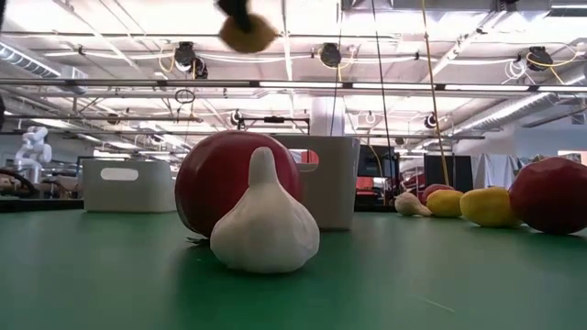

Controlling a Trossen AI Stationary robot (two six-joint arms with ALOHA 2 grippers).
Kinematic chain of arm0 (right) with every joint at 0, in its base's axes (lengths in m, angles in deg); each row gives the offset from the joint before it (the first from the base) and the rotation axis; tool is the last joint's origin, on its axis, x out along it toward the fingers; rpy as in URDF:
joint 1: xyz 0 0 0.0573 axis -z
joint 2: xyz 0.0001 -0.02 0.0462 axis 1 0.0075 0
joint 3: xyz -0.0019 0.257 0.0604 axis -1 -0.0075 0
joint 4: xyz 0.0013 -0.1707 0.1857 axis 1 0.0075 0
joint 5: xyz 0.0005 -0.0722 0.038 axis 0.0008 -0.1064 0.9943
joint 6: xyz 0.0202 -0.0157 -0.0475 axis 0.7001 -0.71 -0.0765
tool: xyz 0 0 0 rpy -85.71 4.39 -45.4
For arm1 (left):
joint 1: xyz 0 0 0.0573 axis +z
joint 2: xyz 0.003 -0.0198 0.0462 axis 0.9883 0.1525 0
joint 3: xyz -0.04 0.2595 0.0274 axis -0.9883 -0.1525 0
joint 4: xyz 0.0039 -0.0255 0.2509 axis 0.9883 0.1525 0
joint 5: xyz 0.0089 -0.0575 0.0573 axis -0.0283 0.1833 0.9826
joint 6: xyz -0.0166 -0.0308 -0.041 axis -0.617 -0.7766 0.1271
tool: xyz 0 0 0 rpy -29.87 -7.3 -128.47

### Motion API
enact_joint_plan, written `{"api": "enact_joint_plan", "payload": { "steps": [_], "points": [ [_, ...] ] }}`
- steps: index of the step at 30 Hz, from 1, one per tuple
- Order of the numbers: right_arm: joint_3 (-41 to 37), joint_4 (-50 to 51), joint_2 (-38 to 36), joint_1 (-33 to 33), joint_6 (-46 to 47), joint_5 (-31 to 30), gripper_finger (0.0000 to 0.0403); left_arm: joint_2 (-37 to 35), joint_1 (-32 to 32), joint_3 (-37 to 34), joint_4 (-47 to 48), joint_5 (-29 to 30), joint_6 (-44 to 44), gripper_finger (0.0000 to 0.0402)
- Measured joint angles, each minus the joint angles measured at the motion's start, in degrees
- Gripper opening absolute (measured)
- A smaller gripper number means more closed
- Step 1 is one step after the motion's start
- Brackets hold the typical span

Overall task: Sort produce into baskets
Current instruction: Put the lemon into the white bin

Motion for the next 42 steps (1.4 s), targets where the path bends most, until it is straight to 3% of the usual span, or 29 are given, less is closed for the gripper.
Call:
{"api": "enact_joint_plan", "payload": {
  "steps": [9,15,23,29,37,42],
  "points": [
    [0.0,-2.0,0.0,8.7,0.1,0.1,0.0135,-25.3,16.1,-27.9,-7.4,0.6,-12.9,0.0224],
    [0.0,-7.3,0.0,15.4,0.0,0.0,0.0135,-32.3,25.8,-40.9,-10.9,0.7,-23.9,0.0224],
    [0.0,-11.0,0.0,21.4,-7.5,1.3,0.0135,-31.4,37.0,-53.1,-20.9,-4.4,-25.8,0.0224],
    [0.0,-9.4,0.0,27.8,-15.8,12.0,0.0135,-29.0,43.4,-56.0,-26.0,-4.2,-28.8,0.0224],
    [0.0,-4.1,-2.8,36.0,-30.5,22.5,0.0135,-24.1,45.4,-56.0,-27.8,-3.8,-34.8,0.0224],
    [0.0,1.7,-5.3,40.1,-37.9,22.9,0.0135,-20.3,45.3,-56.0,-27.7,-3.9,-34.8,0.0224]
  ]
}}
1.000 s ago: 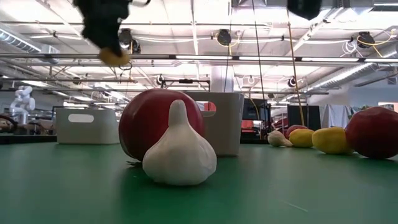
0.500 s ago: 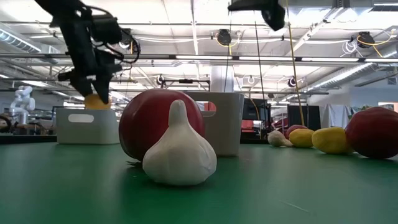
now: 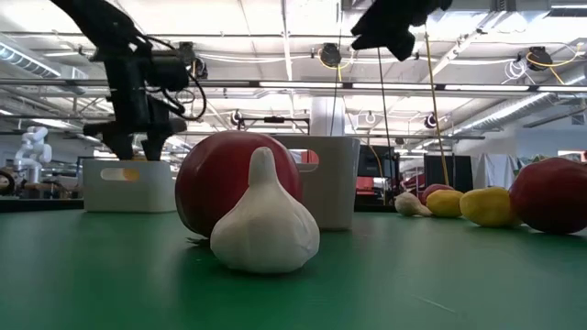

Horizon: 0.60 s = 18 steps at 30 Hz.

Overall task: Sort produce into baskets
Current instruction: Put the lemon into the white bin

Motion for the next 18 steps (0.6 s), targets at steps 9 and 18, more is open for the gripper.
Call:
{"api": "enact_joint_plan", "payload": {
  "steps": [9,18],
  "points": [
    [0.0,4.4,-1.4,3.7,-3.2,-0.1,0.0135,4.1,0.0,0.0,-4.1,1.5,0.0,0.0249],
    [0.0,0.3,-1.0,4.0,2.3,-0.2,0.0135,6.2,0.1,0.0,-4.3,3.2,4.8,0.0289]
  ]
}}
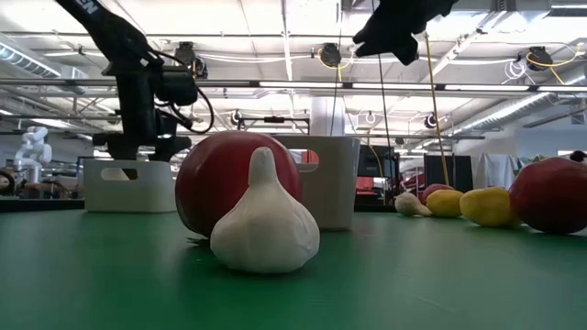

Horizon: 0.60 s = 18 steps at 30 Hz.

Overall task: Sort produce into baskets
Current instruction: Put the lemon into the white bin

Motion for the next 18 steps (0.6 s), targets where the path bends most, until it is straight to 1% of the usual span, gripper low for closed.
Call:
{"api": "enact_joint_plan", "payload": {
  "steps": [4,10,15,18],
  "points": [
    [0.0,-2.2,0.0,0.0,1.9,0.0,0.0135,0.0,0.0,0.0,0.1,-0.1,1.9,0.0300],
    [0.0,-3.1,0.0,0.0,3.5,-0.2,0.0135,0.0,0.0,1.6,1.7,-1.8,3.3,0.0302],
    [0.0,-2.6,0.0,0.0,3.5,0.0,0.0135,0.0,-0.2,7.4,6.9,-2.1,6.0,0.0302],
    [0.0,-0.3,-0.2,0.0,3.5,0.0,0.0135,0.0,-1.0,12.0,9.9,-3.4,8.3,0.0302]
  ]
}}
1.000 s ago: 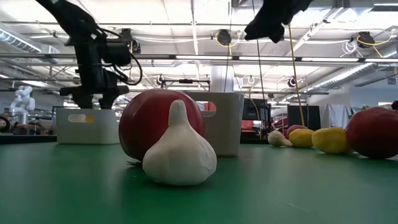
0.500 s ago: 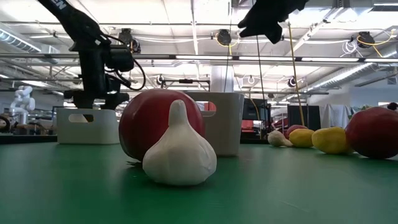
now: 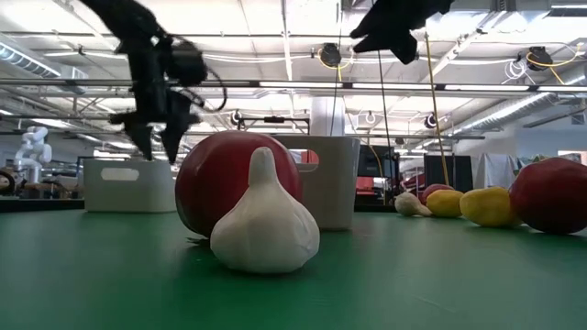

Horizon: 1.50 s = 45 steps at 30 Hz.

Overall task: Sort produce into baskets
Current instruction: Put the lemon into the white bin

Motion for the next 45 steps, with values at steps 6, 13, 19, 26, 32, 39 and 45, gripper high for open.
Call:
{"api": "enact_joint_plan", "payload": {
  "steps": [6,13,19,26,32,39,45],
  "points": [
    [0.0,8.0,0.0,0.0,0.1,0.0,0.0135,0.0,-4.7,7.4,-1.0,-8.3,6.4,0.0302],
    [0.0,24.0,0.0,0.0,7.7,0.1,0.0136,0.0,-13.6,8.5,-10.0,-13.9,11.5,0.0302],
    [0.0,34.7,2.2,-0.5,18.1,0.0,0.0166,0.0,-18.5,8.5,-14.8,-15.6,11.6,0.0302],
    [-3.2,35.7,6.0,-1.3,26.2,3.2,0.0248,0.0,-19.5,8.5,-15.2,-15.6,12.8,0.0302],
    [-7.5,35.1,7.2,-2.3,32.8,1.5,0.0300,0.0,-19.5,8.5,-15.2,-15.5,12.7,0.0302],
    [-11.1,32.4,7.2,-5.3,39.8,1.2,0.0314,0.0,-19.5,8.5,-15.2,-15.4,12.6,0.0302],
    [-13.3,25.3,7.2,-8.3,44.5,0.9,0.0313,0.0,-19.5,8.5,-15.2,-15.3,12.6,0.0302]
  ]
}}
